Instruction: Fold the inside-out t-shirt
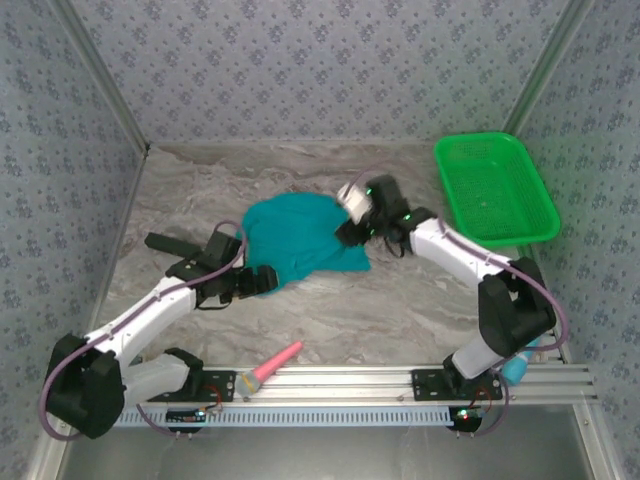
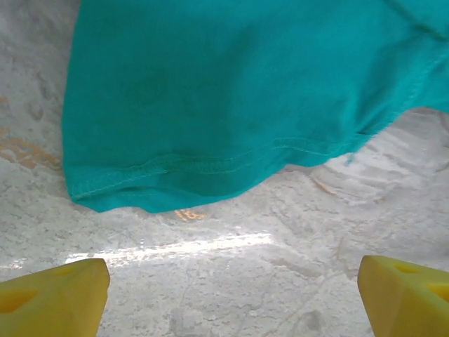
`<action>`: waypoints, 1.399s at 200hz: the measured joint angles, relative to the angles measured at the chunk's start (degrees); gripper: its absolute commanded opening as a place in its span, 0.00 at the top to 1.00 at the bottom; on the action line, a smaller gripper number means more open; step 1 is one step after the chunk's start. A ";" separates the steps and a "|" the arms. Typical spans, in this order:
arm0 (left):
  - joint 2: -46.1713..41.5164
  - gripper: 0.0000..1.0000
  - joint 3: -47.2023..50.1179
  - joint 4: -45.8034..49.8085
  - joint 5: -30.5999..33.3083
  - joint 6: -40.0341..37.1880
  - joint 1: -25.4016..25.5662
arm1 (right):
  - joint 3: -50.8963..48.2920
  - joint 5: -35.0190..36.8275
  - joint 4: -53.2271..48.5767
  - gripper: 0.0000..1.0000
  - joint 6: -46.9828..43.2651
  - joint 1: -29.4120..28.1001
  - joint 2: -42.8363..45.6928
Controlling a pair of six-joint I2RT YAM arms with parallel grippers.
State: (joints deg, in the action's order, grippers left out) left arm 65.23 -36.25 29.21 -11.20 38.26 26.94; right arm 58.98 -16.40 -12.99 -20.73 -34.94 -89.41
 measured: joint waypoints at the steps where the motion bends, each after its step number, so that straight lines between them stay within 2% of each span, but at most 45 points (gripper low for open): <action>1: 0.11 0.12 0.02 -0.02 -0.02 0.07 -0.04 | -0.42 -0.07 0.11 0.42 -0.55 -0.63 0.00; 26: 2.60 0.20 0.81 -0.66 -0.22 1.40 -2.54 | -5.81 -0.09 4.90 0.42 -6.86 -11.32 -0.83; 42: 2.67 0.21 1.11 -0.72 -0.81 2.51 -5.49 | -6.71 1.09 10.97 0.42 -9.27 -16.35 -2.97; 69: 2.27 0.19 1.18 -0.90 -2.05 3.54 -8.72 | -6.05 5.03 21.94 0.44 -13.14 -18.60 -9.11; 96: 1.27 0.16 1.18 -0.83 -3.74 4.11 -9.33 | -4.70 8.13 27.04 0.48 -16.48 -18.97 -15.61; 102: 1.09 0.16 1.18 -0.81 -4.07 4.26 -9.33 | -4.68 8.74 27.63 0.52 -17.11 -19.06 -16.55; 123: 0.28 0.16 1.70 -0.98 -5.27 4.28 -9.38 | -4.68 11.34 29.42 0.85 -18.75 -19.65 -18.45; 132: 0.00 0.16 2.16 -0.90 -5.79 4.28 -9.38 | -4.70 12.68 30.01 0.93 -19.04 -19.85 -18.51; 149: -0.24 0.15 2.71 -0.90 -6.54 4.26 -9.35 | -4.76 14.27 31.98 1.00 -19.28 -19.87 -18.23; 209: -1.86 0.00 2.54 -3.10 -6.73 6.86 -8.17 | -4.92 8.17 31.91 1.00 -11.43 -17.20 -11.54; 280: 2.82 0.00 2.56 -12.96 -1.97 17.97 -6.54 | -4.90 2.56 35.21 1.00 4.94 -16.79 -11.13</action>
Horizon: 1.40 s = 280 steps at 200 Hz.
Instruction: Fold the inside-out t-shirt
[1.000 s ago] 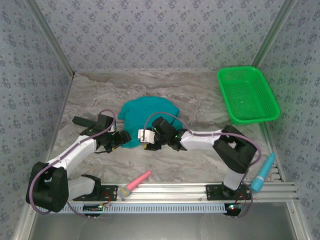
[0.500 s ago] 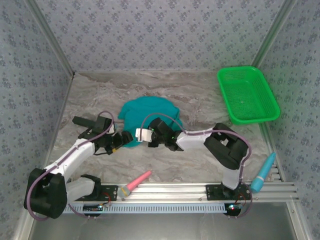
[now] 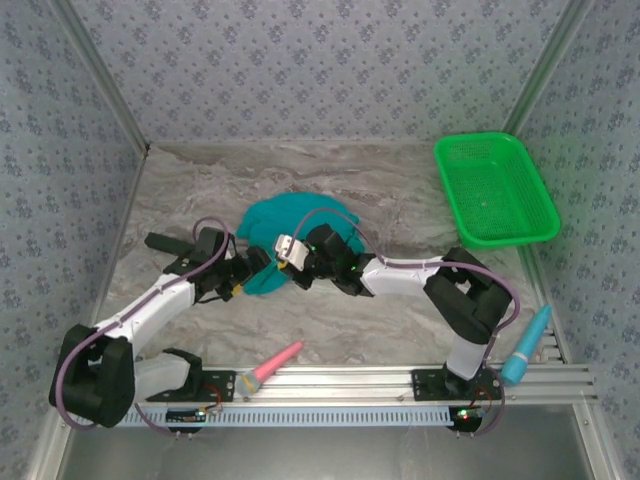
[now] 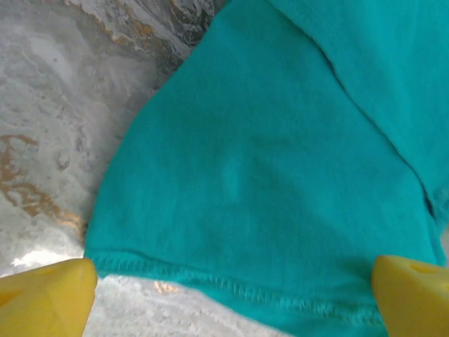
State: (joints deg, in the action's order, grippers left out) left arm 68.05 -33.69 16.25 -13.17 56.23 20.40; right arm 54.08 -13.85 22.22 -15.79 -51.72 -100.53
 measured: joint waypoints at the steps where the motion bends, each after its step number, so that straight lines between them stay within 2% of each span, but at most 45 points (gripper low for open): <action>1: 0.13 0.00 0.00 -0.09 0.07 0.04 0.00 | -0.02 -0.04 0.20 1.00 0.24 0.00 0.02; 42: 7.52 0.01 -1.25 -4.33 1.51 1.68 2.12 | -2.58 -1.09 3.15 1.00 4.81 0.66 0.50; 56: 11.06 0.09 -2.95 -4.94 2.29 1.31 3.96 | -4.42 -1.49 4.09 0.99 6.51 1.33 0.50; 99: 16.26 0.87 -2.91 -9.31 4.50 -0.59 7.98 | -8.76 -1.84 4.13 0.98 8.96 3.30 2.34; 110: 15.87 1.00 -2.16 -9.18 4.68 -1.14 8.00 | -9.53 -1.86 3.78 0.97 9.20 3.80 3.41; 146: 7.41 1.00 -3.41 -1.29 6.84 -5.73 8.11 | -10.73 -2.03 2.58 0.91 9.16 5.29 5.99; 156: 4.66 1.00 -5.66 2.54 7.39 -7.39 8.09 | -10.78 -2.05 2.21 0.82 9.22 5.97 6.75; 170: 1.66 1.00 -10.43 8.24 8.37 -10.12 7.91 | -10.78 -2.10 1.27 0.62 8.50 7.26 8.26; 180: 0.28 1.00 -14.08 11.87 8.85 -12.02 7.65 | -10.75 -2.99 0.02 0.58 6.99 8.37 9.70; 209: -1.44 1.00 -24.28 20.79 9.40 -16.87 6.75 | -10.75 -5.53 -5.16 0.54 3.48 11.61 15.78; 229: -1.25 1.00 -29.20 25.33 7.98 -19.34 5.77 | -9.49 -4.83 -12.11 0.51 -0.66 13.33 19.45; 262: -0.15 1.00 -35.34 30.95 4.87 -21.77 3.41 | -8.28 -0.46 -21.00 0.48 -8.87 13.77 19.37; 280: 0.35 1.00 -38.84 33.18 3.87 -23.08 2.84 | -8.31 0.55 -21.88 0.48 -10.23 14.62 17.66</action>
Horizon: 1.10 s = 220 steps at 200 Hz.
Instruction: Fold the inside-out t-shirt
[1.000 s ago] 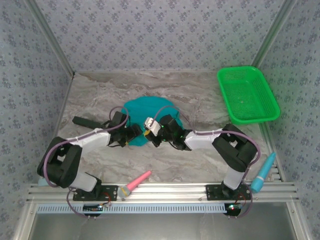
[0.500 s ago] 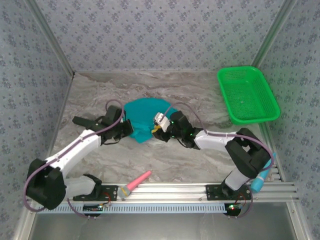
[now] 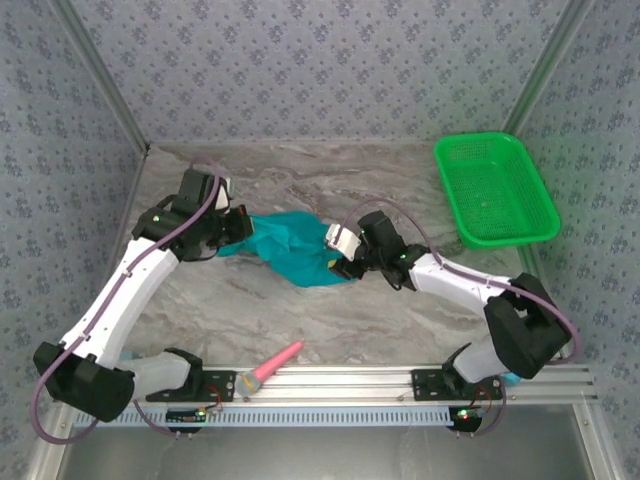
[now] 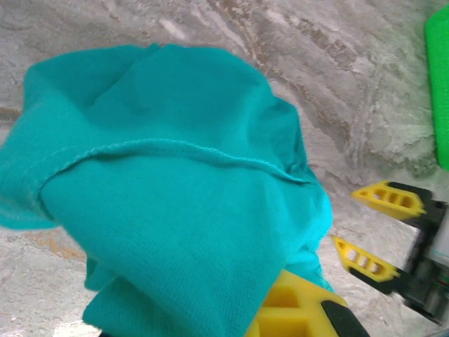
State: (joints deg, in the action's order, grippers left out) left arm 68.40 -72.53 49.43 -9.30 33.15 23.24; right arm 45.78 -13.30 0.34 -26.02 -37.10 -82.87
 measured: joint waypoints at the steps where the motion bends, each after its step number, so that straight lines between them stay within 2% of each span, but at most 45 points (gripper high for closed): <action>1: 0.00 1.00 -0.11 0.02 -0.07 -0.04 0.00 | 0.00 0.00 0.00 0.48 0.00 0.07 -0.09; 37: 0.07 1.00 -1.53 0.98 -2.49 -1.68 -0.04 | 0.11 -1.75 5.77 0.47 0.79 3.02 -6.01; 87: 0.50 1.00 1.53 1.05 -6.67 -2.19 -2.21 | 6.12 -9.38 10.62 0.47 3.98 1.73 -18.25; 95: 0.50 1.00 1.66 1.16 -7.04 -2.32 -2.67 | 6.12 -10.16 11.91 0.52 4.68 1.40 -19.10; 99: 0.48 1.00 1.68 1.18 -7.23 -2.38 -2.93 | 6.12 -10.36 12.41 0.59 4.66 1.27 -19.54; 107: 0.37 1.00 1.77 1.16 -7.56 -2.62 -3.50 | 6.12 -11.04 13.49 0.77 4.74 1.14 -20.46; 111: 0.28 1.00 1.81 1.20 -7.72 -2.71 -3.76 | 6.12 -11.26 13.79 0.91 4.92 1.20 -20.92; 115: 0.17 1.00 1.88 1.20 -7.87 -2.75 -4.09 | 6.12 -11.56 14.25 1.00 5.09 1.36 -21.29; 145: -1.40 1.00 2.27 1.42 -9.38 -3.65 -7.80 | 5.25 -15.10 16.85 1.00 6.12 4.74 -20.74; 181: -0.37 1.00 -1.73 1.77 -11.91 -4.22 -12.35 | 5.73 -11.43 14.19 1.00 4.22 6.45 -9.25; 196: 2.40 1.00 -7.87 1.46 -13.20 -4.22 -12.66 | 11.02 -7.96 11.45 1.00 2.67 7.28 -6.45; 220: 9.31 1.00 -20.96 0.13 -14.49 -4.76 -12.68 | 25.24 0.37 7.04 1.00 -0.85 10.27 -6.10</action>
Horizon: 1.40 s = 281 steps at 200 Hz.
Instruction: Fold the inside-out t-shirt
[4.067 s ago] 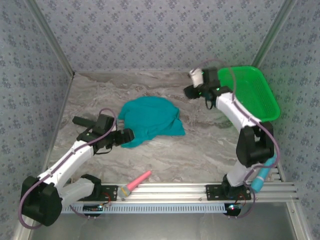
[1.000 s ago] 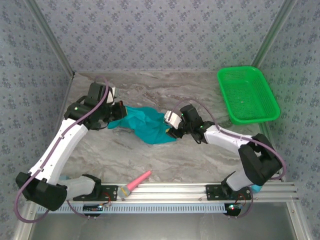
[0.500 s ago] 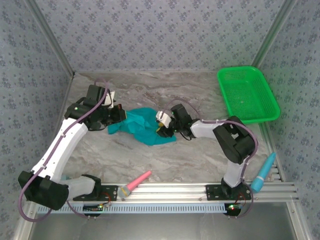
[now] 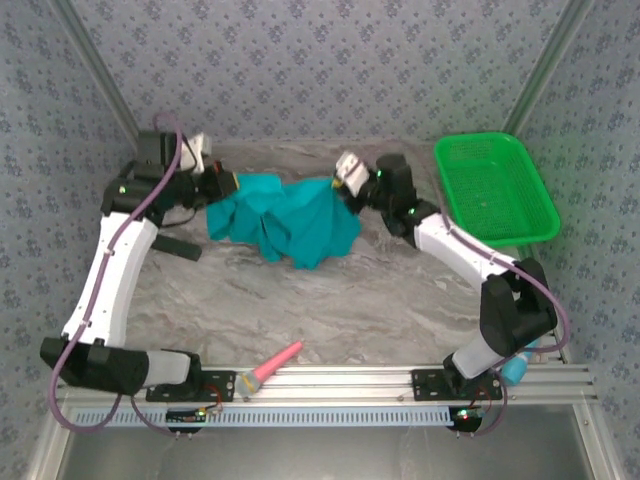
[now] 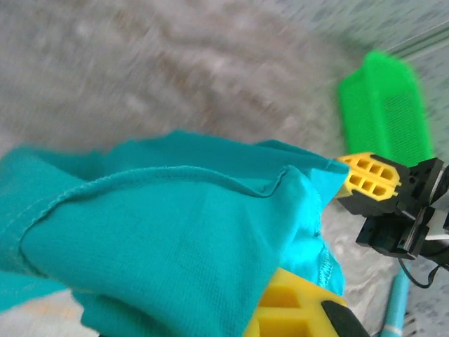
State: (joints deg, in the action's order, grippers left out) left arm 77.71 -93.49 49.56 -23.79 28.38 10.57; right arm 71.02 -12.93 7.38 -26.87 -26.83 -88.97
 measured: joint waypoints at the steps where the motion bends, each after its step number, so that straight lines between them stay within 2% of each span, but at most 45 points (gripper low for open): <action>1: 0.26 1.00 -0.50 0.00 -0.02 -0.02 0.02 | 0.44 0.28 -0.11 1.00 -0.13 0.07 0.00; 16: 5.57 1.00 -10.71 0.00 0.00 -0.92 -0.13 | 8.74 5.81 -1.38 1.00 -2.99 1.22 0.48; 32: 9.53 1.00 -19.21 -0.68 0.22 -2.01 -0.20 | 13.16 9.64 -1.75 1.00 -6.10 1.05 2.73; 58: 8.17 1.00 -20.11 -2.64 0.17 -3.67 -0.17 | 11.47 13.70 -2.99 1.00 -11.17 -1.01 10.19; 74: 2.78 1.00 -11.87 -6.03 0.44 -4.87 -0.17 | 5.35 17.20 -3.37 1.00 -14.01 -3.76 15.89; 95: -6.99 1.00 5.97 -12.02 1.49 -5.81 -0.20 | -6.12 21.79 -5.16 1.00 -15.17 -8.35 21.68; 106: -11.04 1.00 15.63 -14.34 2.23 -5.84 -0.20 | -12.28 23.32 -7.45 0.93 -14.62 -10.58 22.67; 114: -12.83 0.89 22.43 -15.91 2.43 -5.46 -0.17 | -16.15 24.04 -9.75 0.83 -13.75 -12.07 22.36; 124: -13.44 0.67 29.29 -17.53 2.60 -4.76 -0.17 | -20.41 24.33 -13.20 0.73 -12.76 -14.10 20.98; 132: -12.94 0.46 34.67 -18.67 2.64 -3.76 -0.20 | -22.88 24.06 -16.24 0.68 -11.32 -15.28 19.56; 140: -12.17 0.40 39.47 -19.50 2.58 -2.82 -0.22 | -24.98 22.88 -19.69 0.65 -9.88 -16.35 18.16; 170: -10.86 0.40 51.17 -17.75 2.01 0.52 -0.46 | -27.32 18.18 -26.95 0.62 -5.66 -16.37 16.98; 174: -11.02 0.40 51.84 -17.42 1.88 1.01 -0.46 | -27.26 17.90 -26.91 0.57 -4.96 -15.89 16.98; 184: -11.78 0.42 52.96 -16.59 1.68 1.97 -0.44 | -26.95 16.35 -26.82 0.50 -2.82 -13.88 17.03; 203: -14.73 0.43 53.92 -15.89 1.73 4.61 0.17 | -26.29 14.84 -24.94 0.44 5.62 -7.32 16.96; 224: -17.62 0.40 55.58 -15.96 2.40 7.06 3.08 | -24.50 14.78 -22.99 0.45 19.43 0.52 15.45; 239: -17.11 0.38 56.76 -15.89 3.13 8.26 5.88 | -22.91 13.64 -22.80 0.46 27.74 3.85 13.00; 281: -8.63 0.36 57.35 -17.33 6.12 10.40 7.82 | -22.58 7.61 -22.95 0.46 39.80 2.01 6.88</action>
State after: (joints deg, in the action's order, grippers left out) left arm 69.08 -36.14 32.23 -17.67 38.79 18.39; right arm 48.45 -5.32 -15.57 12.93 -24.82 -82.08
